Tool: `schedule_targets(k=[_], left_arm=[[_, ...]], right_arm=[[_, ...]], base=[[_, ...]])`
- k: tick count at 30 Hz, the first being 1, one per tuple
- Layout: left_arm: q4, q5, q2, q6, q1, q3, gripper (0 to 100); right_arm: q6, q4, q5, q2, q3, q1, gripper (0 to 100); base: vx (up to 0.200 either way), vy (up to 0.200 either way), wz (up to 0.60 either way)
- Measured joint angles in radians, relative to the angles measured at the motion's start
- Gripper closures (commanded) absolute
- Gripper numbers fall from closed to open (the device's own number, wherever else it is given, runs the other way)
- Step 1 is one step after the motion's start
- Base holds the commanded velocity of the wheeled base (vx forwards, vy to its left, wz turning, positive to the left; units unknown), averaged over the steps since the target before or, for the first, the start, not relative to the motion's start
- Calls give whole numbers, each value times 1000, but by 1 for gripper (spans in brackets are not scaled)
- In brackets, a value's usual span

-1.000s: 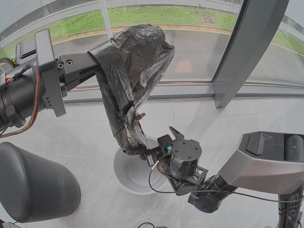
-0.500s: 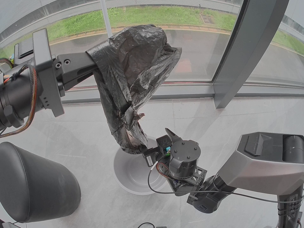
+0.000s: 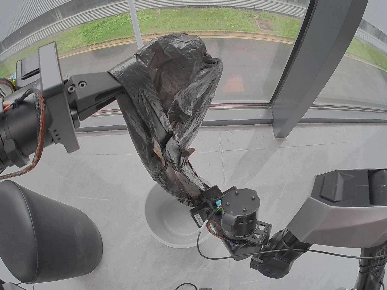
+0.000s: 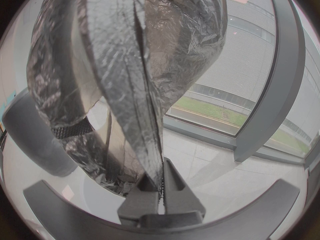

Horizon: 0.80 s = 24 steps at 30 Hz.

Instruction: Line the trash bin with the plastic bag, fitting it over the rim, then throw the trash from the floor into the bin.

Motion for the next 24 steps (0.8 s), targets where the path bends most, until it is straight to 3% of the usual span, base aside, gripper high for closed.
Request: schedule_targets(k=[8, 11, 18, 24], left_arm=[[2, 3, -2, 5, 13, 58, 100], [3, 3, -3, 23, 26, 124, 100], [1, 4, -13, 112, 83, 272, 100], [7, 5, -45, 141, 112, 347, 100]], right_arm=[[2, 38, 0, -167, 141, 1, 100], [40, 83, 0, -244, 167, -5, 100], [287, 331, 14, -380, 169, -14, 100], [453, 586, 92, -470, 127, -15, 100]], base=[[0, 0, 0], [0, 0, 0], [0, 0, 0], [0, 0, 0]])
